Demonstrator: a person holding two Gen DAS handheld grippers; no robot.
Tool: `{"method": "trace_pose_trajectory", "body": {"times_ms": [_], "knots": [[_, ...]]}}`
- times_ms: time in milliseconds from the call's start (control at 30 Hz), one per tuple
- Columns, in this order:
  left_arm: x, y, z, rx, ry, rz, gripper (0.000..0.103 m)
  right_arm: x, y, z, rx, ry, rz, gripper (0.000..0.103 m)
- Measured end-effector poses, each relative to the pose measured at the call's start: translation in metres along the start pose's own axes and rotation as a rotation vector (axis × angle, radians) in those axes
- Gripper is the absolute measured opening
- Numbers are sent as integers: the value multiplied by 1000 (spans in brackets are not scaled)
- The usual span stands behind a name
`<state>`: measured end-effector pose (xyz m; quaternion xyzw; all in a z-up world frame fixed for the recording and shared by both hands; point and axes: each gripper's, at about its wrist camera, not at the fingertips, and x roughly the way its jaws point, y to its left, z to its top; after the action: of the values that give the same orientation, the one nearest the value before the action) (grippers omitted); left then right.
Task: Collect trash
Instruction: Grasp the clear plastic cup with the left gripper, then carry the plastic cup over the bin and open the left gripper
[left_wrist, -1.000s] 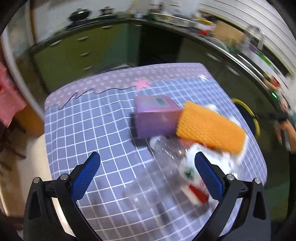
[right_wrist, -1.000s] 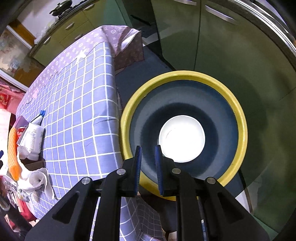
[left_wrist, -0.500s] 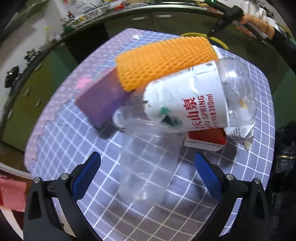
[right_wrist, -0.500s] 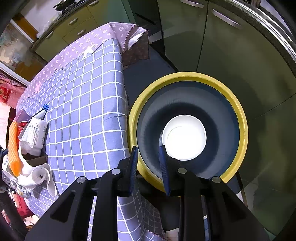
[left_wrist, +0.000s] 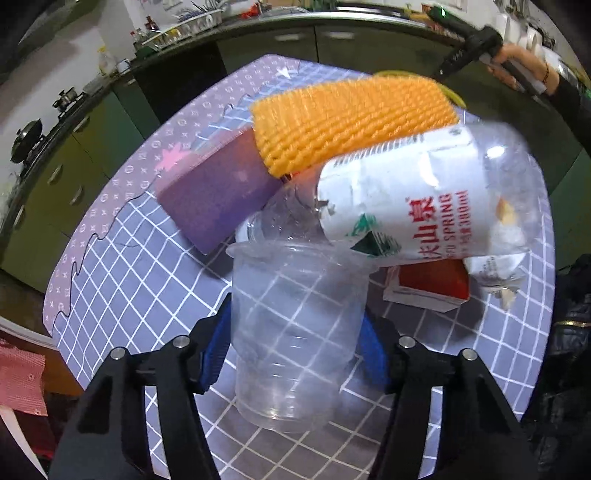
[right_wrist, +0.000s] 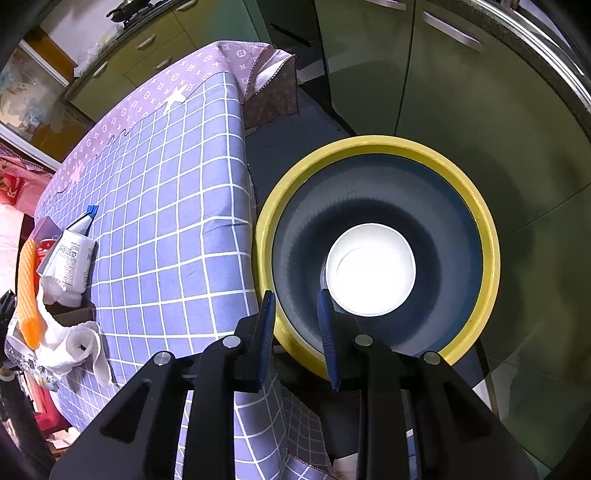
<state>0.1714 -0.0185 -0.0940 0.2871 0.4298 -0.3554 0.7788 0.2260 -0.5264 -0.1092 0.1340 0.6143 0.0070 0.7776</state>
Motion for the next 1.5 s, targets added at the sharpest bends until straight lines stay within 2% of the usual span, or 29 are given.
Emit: {"method": "trace_pose_trajectory", "body": {"times_ms": [267,400,467,533,633,733,833,1000,1133,1233,1333,1400,1500], "knots": [[-42,15,1,-54,-17,64,59,2,-4,-3,-1,-6,28,24],[-83,7,24,-113,-104,79,59,-2,-7,-6,-1,-27,52,24],[-98,-4,45,-136,-148,81,59,-7,-8,-7,-5,-41,55,24],[-110,-21,79,-185,-182,14,59,-16,-10,-10,-10,-61,59,24],[-110,-54,131,-176,-179,-63,59,-34,-16,-14,-12,-100,67,24],[-84,-90,190,-151,-119,-166,59,-58,-28,-23,-10,-153,66,24],[-43,-120,246,-150,-44,-259,59,-84,-44,-39,-4,-205,62,24],[42,-169,328,-130,38,-300,59,-115,-77,-71,19,-265,47,24],[103,-203,375,-129,44,-301,59,-129,-103,-91,42,-283,33,24],[146,-217,401,-178,46,-309,61,-136,-123,-106,64,-288,26,24],[183,-228,415,-228,66,-283,68,-143,-145,-122,93,-290,17,24],[199,-231,418,-249,92,-257,75,-144,-152,-129,103,-288,14,24],[200,-232,414,-274,114,-268,75,-145,-158,-134,108,-285,7,24]]}}
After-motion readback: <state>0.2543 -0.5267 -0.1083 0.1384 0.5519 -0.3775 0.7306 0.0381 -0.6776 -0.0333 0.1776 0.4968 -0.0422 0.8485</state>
